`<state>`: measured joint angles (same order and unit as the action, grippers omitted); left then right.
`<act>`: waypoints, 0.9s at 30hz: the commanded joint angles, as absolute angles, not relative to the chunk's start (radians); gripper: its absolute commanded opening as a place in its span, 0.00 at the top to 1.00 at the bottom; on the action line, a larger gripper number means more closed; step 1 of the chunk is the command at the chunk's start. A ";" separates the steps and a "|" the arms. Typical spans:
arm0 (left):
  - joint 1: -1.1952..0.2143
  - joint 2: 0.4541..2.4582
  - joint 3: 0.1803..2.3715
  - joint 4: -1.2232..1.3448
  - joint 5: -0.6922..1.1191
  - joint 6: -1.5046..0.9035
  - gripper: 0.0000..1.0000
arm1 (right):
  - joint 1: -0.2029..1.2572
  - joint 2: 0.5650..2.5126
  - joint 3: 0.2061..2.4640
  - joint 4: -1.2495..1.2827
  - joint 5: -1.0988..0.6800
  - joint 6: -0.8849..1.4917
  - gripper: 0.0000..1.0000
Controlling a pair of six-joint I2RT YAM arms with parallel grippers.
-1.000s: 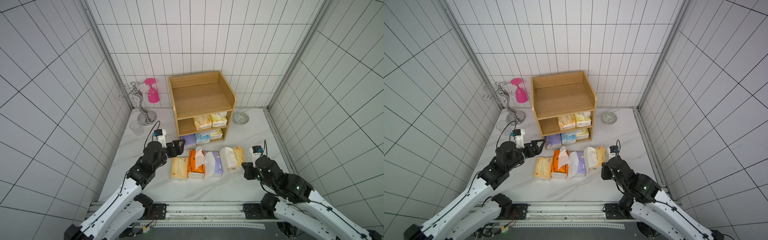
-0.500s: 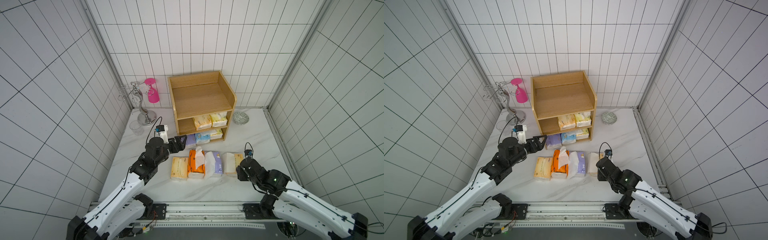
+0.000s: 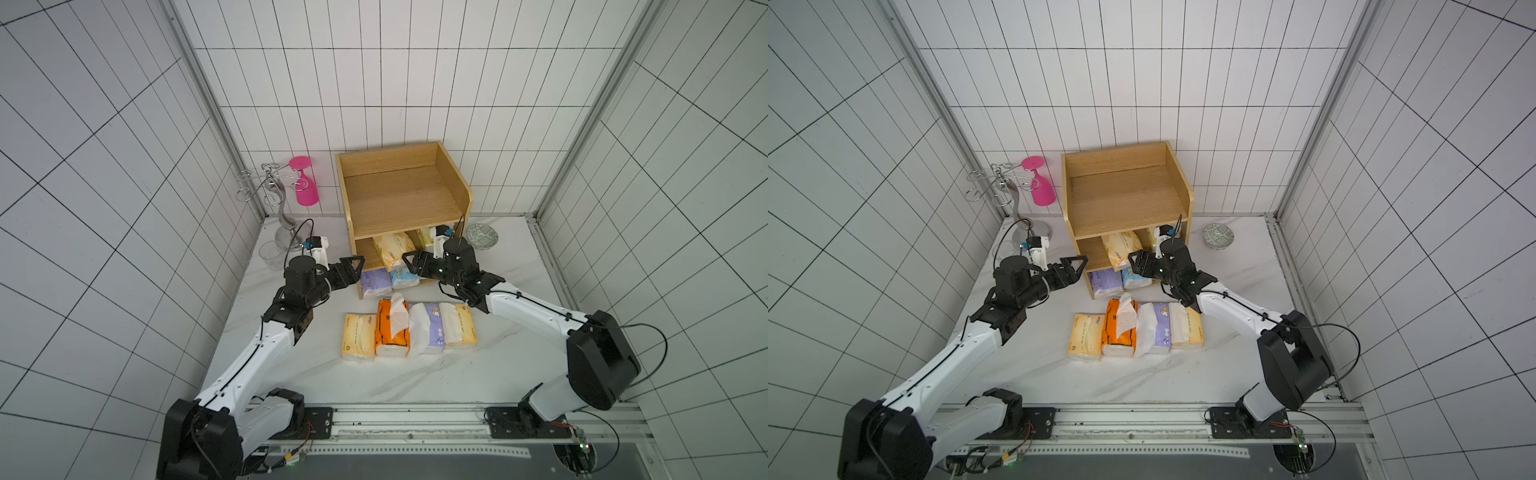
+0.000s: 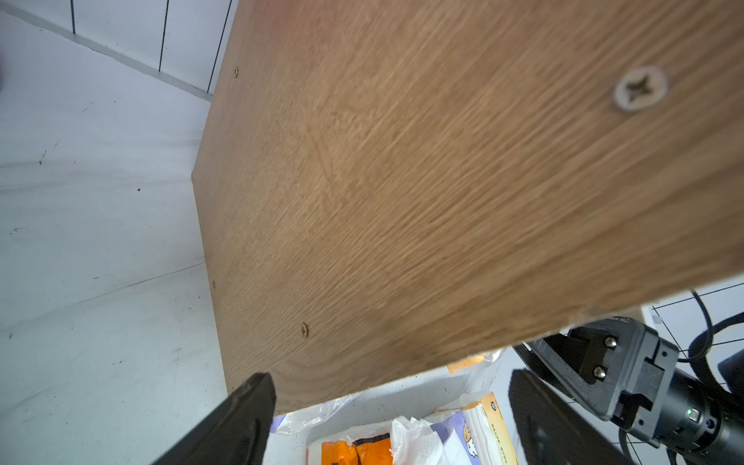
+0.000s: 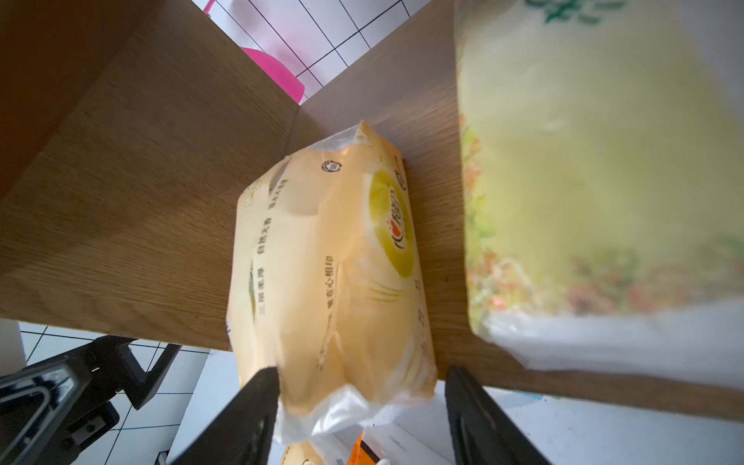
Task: Remove the tissue boxes from the shelf
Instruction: Pick up a box of tissues from the shelf.
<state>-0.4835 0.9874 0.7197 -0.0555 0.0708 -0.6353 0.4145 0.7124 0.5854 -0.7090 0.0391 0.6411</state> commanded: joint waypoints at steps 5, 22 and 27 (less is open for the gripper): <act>-0.482 1.029 0.749 -0.023 0.024 -0.618 0.02 | 0.353 0.966 0.545 -0.376 -0.377 0.584 0.52; -0.388 1.095 0.775 -0.021 0.084 -0.588 0.02 | 0.513 1.032 0.574 -0.367 -0.186 0.658 0.51; -0.387 1.092 0.768 -0.015 0.094 -0.582 0.02 | 0.475 0.873 0.658 -0.662 0.036 0.634 0.46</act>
<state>-0.3908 1.0935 0.7460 -0.0360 0.0784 -0.6041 0.4965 0.9390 0.5701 -0.4641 -0.1322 0.6544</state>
